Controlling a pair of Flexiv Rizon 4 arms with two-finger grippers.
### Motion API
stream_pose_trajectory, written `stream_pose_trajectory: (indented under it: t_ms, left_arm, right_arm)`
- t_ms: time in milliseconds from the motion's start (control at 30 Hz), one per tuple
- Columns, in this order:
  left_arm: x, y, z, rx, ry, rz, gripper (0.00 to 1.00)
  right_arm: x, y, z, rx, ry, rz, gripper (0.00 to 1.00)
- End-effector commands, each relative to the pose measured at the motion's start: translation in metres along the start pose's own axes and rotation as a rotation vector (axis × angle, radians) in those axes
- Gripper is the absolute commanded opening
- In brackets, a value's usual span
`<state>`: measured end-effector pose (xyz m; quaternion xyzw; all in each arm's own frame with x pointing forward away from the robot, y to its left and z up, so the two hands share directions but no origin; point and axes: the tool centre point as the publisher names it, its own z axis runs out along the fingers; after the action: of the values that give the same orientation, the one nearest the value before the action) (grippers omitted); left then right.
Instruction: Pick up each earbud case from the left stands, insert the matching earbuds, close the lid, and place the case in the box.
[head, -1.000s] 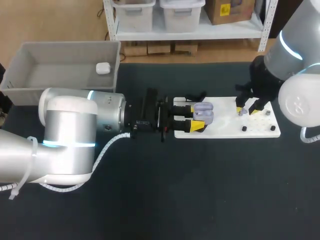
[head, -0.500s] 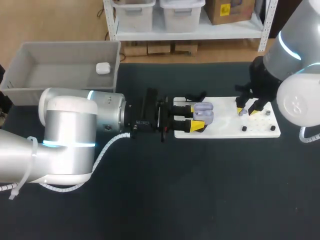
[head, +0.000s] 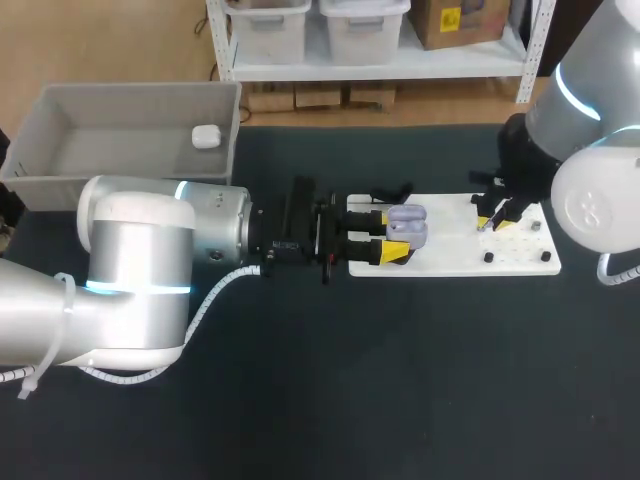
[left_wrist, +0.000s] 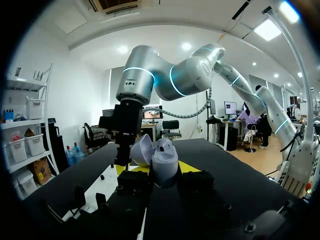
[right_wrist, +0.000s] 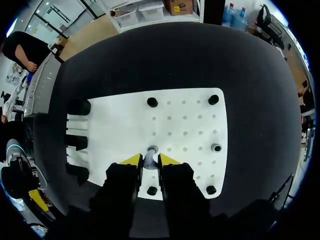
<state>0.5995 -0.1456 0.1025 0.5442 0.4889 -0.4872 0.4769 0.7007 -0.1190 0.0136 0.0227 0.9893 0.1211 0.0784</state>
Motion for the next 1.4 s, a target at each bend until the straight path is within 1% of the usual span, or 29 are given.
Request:
stream_pose_trajectory:
  t_ms: [33,167,333,567,700,833,1033,1267,1400]
  left_arm:
    - [0.001,-0.001,0.0,-0.006,-0.003,0.003,0.0]
    - [0.001,-0.001,0.0,-0.006,-0.003,0.003,0.0]
    - [0.001,-0.001,0.0,-0.006,-0.003,0.003,0.0]
    - [0.001,-0.001,0.0,-0.006,-0.003,0.003,0.0]
    - [0.001,-0.001,0.0,-0.006,-0.003,0.003,0.0]
    - [0.001,-0.001,0.0,-0.006,-0.003,0.003,0.0]
    - [0.001,-0.001,0.0,-0.006,-0.003,0.003,0.0]
    - [0.001,-0.001,0.0,-0.006,-0.003,0.003,0.0]
    - [0.001,-0.001,0.0,-0.006,-0.003,0.003,0.0]
  right_arm:
    - [0.001,0.0,-0.001,0.001,-0.001,0.001,0.0]
    - [0.002,0.0,-0.004,0.002,-0.004,0.0,0.0]
    - [0.005,0.003,-0.016,0.003,-0.023,-0.009,0.0]
    - [0.014,0.012,-0.047,0.008,-0.051,-0.043,0.0]
    - [0.02,0.021,-0.076,0.007,-0.078,-0.089,0.0]
    - [0.031,0.034,-0.109,0.02,-0.101,-0.174,0.0]
    - [0.049,0.06,-0.155,0.049,-0.12,-0.282,0.0]
    - [0.073,0.096,-0.187,0.071,-0.084,-0.405,0.0]
    - [0.088,0.116,-0.199,0.058,-0.058,-0.466,0.0]
